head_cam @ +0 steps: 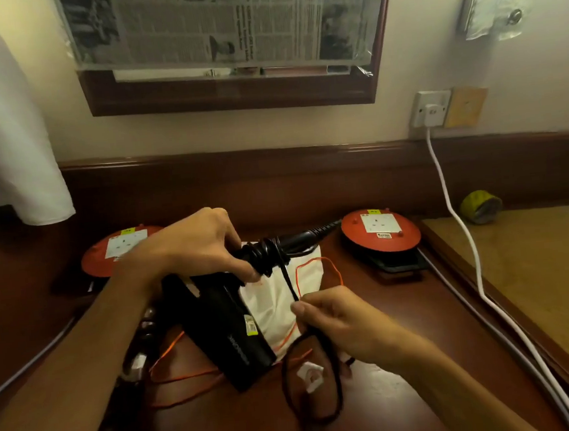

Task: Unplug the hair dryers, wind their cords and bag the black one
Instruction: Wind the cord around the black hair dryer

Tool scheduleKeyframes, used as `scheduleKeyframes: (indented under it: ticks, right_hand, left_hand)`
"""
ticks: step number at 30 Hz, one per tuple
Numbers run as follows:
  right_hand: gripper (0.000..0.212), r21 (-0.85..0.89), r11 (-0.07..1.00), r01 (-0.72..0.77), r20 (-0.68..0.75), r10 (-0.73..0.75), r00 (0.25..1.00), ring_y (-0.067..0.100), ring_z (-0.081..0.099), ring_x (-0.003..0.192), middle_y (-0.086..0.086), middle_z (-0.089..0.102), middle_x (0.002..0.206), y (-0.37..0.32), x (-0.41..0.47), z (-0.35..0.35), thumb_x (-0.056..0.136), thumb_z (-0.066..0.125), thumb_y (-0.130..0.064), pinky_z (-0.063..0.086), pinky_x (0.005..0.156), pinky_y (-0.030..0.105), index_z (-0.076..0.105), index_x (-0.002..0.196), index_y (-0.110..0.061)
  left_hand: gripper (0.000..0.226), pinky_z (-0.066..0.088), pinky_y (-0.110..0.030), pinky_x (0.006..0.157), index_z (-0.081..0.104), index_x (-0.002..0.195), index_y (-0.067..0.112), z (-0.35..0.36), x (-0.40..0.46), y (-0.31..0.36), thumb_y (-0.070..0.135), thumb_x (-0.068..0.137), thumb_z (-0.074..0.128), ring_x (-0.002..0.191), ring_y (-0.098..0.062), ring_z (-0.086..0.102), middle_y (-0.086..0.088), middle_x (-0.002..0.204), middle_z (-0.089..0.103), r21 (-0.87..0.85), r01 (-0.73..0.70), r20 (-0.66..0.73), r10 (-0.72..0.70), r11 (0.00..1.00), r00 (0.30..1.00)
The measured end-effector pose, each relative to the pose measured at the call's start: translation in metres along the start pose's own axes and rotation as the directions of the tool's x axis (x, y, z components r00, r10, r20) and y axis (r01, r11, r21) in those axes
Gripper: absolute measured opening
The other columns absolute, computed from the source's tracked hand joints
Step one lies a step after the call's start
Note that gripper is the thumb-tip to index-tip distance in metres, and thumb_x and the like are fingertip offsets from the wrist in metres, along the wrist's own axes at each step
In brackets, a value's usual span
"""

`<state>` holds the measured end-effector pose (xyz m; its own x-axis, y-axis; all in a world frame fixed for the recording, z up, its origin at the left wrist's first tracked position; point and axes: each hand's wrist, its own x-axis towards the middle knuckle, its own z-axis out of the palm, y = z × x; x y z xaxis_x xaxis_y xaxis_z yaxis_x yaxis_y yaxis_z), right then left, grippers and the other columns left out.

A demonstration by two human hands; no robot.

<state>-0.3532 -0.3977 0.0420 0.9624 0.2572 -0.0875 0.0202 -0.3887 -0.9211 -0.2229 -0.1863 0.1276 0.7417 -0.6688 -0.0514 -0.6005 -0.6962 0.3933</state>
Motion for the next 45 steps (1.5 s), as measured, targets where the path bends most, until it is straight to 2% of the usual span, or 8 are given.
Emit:
scheduleKeyframes:
  ticks: [5, 10, 13, 16, 26, 32, 36, 45]
  right_hand:
    - [0.036, -0.024, 1.0, -0.015, 0.14, 0.018, 0.99, 0.039, 0.068, 0.103, 0.029, 0.068, 0.108, 0.013, 0.011, -0.017, 0.102, 0.059, -0.025, 0.053, 0.097, 0.039, 0.063, 0.112, 0.009]
    - [0.024, -0.187, 0.97, -0.157, 0.05, 0.169, 0.984, -0.004, 0.068, 0.085, 0.002, 0.071, 0.101, 0.006, 0.015, -0.05, 0.094, 0.067, -0.011, 0.047, 0.069, 0.001, 0.066, 0.117, -0.006]
    - [0.032, -0.312, 0.915, -0.257, -0.024, 0.263, 0.965, 0.016, 0.067, 0.101, 0.005, 0.068, 0.111, 0.0, 0.027, -0.068, 0.086, 0.074, -0.009, 0.054, 0.093, 0.023, 0.065, 0.117, -0.005]
    - [0.015, -0.567, 0.823, 0.01, 0.104, 0.06, 0.993, 0.024, 0.071, 0.088, 0.004, 0.076, 0.093, -0.024, 0.046, -0.072, 0.085, 0.076, -0.02, 0.055, 0.091, 0.049, 0.078, 0.097, -0.011]
    - [0.02, -0.846, 0.533, 0.023, 0.12, 0.147, 0.982, 0.013, 0.07, 0.062, 0.001, 0.074, 0.067, -0.084, 0.033, -0.063, 0.088, 0.065, -0.024, 0.055, 0.058, 0.03, 0.069, 0.074, -0.011]
    - [0.025, -0.705, 0.709, 0.006, 0.243, 0.234, 0.941, 0.014, 0.056, 0.064, 0.001, 0.067, 0.075, -0.045, 0.024, -0.06, 0.095, 0.065, -0.034, 0.045, 0.06, 0.03, 0.071, 0.085, -0.012]
    - [0.025, -0.226, 0.957, -0.185, 0.32, 0.252, 0.913, 0.022, 0.044, 0.064, 0.001, 0.071, 0.083, -0.017, 0.018, -0.043, 0.1, 0.062, -0.028, 0.036, 0.049, 0.024, 0.072, 0.093, -0.007]
    - [0.033, 0.266, 0.926, -0.267, 0.058, 0.261, 0.964, 0.016, 0.062, 0.048, 0.013, 0.065, 0.067, 0.004, 0.016, -0.016, 0.102, 0.057, -0.02, 0.029, 0.034, 0.02, 0.058, 0.112, 0.011]
  left_hand:
    - [0.014, 0.056, -0.03, 0.067, 0.084, 0.084, 0.009, 0.011, -0.011, 0.006, 0.021, 0.078, 0.09, 0.074, -0.025, 0.077, -0.008, 0.08, 0.08, -0.369, -0.113, 0.104, 0.162, 0.922, 0.981]
    - [0.01, 0.058, -0.035, 0.067, 0.084, 0.086, 0.008, 0.015, -0.019, 0.009, 0.014, 0.08, 0.089, 0.073, -0.023, 0.076, -0.009, 0.08, 0.08, -0.43, -0.143, 0.176, 0.238, 0.891, 0.955]
    - [0.01, 0.058, -0.048, 0.078, 0.084, 0.088, 0.009, 0.013, -0.024, 0.02, 0.015, 0.082, 0.087, 0.078, -0.027, 0.076, -0.008, 0.083, 0.08, -0.393, -0.194, 0.236, 0.302, 0.899, 0.923]
    - [0.014, 0.053, -0.024, 0.064, 0.084, 0.086, 0.012, 0.012, -0.027, 0.035, 0.024, 0.08, 0.089, 0.069, -0.011, 0.072, -0.001, 0.08, 0.079, -0.27, -0.132, 0.385, 0.232, 0.954, 0.893]
    - [0.055, 0.027, -0.024, 0.042, 0.063, 0.059, 0.011, 0.022, -0.013, 0.03, 0.062, 0.068, 0.083, 0.043, -0.012, 0.04, 0.005, 0.048, 0.044, 0.412, -0.063, 0.136, 0.007, 0.909, 0.991]
    - [0.051, 0.043, -0.028, 0.052, 0.05, 0.055, 0.021, 0.015, -0.012, 0.024, 0.06, 0.075, 0.075, 0.045, -0.012, 0.043, 0.005, 0.049, 0.045, 0.586, -0.105, -0.034, 0.154, 0.804, 0.988]
    - [0.043, 0.048, -0.026, 0.056, 0.06, 0.063, 0.023, 0.021, -0.012, 0.019, 0.062, 0.075, 0.074, 0.052, -0.01, 0.051, 0.006, 0.054, 0.05, 0.593, -0.096, -0.096, 0.188, 0.8, 0.977]
    - [0.044, 0.039, -0.028, 0.067, 0.048, 0.077, 0.028, 0.006, -0.013, 0.022, 0.066, 0.078, 0.071, 0.077, -0.014, 0.055, 0.009, 0.074, 0.042, 0.677, -0.007, -0.107, 0.107, 0.736, 0.988]
